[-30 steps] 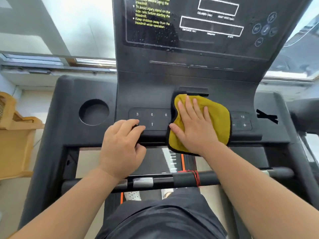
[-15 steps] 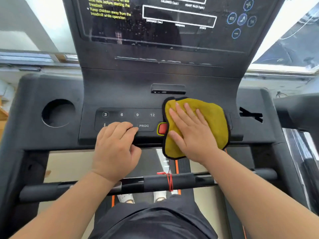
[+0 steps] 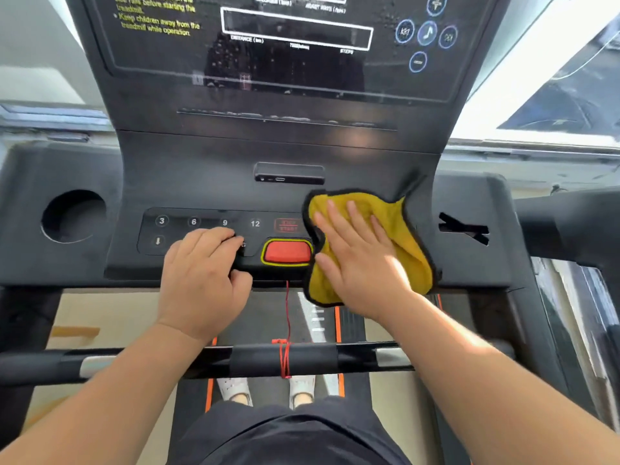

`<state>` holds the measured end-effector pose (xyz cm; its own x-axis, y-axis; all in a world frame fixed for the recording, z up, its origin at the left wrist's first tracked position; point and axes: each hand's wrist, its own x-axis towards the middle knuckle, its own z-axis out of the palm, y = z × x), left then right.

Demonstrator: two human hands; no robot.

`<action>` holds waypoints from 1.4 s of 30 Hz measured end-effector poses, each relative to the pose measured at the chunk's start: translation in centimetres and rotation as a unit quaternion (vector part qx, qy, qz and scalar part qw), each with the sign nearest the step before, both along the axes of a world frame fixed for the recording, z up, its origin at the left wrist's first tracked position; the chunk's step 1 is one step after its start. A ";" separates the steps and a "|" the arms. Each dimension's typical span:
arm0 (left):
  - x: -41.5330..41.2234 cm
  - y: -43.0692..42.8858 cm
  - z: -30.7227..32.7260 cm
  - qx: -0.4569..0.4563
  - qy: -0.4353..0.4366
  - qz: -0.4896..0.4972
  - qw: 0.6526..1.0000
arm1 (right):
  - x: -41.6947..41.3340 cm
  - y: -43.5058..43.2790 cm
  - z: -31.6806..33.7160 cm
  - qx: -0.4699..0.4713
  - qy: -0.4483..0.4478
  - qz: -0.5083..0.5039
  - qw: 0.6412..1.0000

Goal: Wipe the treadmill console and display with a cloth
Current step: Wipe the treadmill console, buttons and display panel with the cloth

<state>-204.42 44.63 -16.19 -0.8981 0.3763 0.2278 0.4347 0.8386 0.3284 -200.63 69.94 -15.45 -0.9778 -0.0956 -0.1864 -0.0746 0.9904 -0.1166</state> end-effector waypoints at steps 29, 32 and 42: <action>-1.0 1.5 0.4 0.008 0.029 0.047 0.998 | 1.3 5.2 0.0 0.014 -0.010 -0.046 0.999; -1.0 1.4 0.4 0.008 0.037 0.043 0.998 | -0.8 6.6 0.5 0.058 -0.028 -0.154 0.986; -1.2 1.6 0.6 0.003 0.038 0.046 0.998 | 3.3 3.8 -0.5 0.009 0.011 -0.006 1.000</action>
<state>-205.62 46.21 -15.55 -0.9082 0.2922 0.2996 0.3808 0.8738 0.3023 -197.30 73.74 -15.95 -0.9827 -0.0812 -0.1664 -0.0658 0.9932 -0.0962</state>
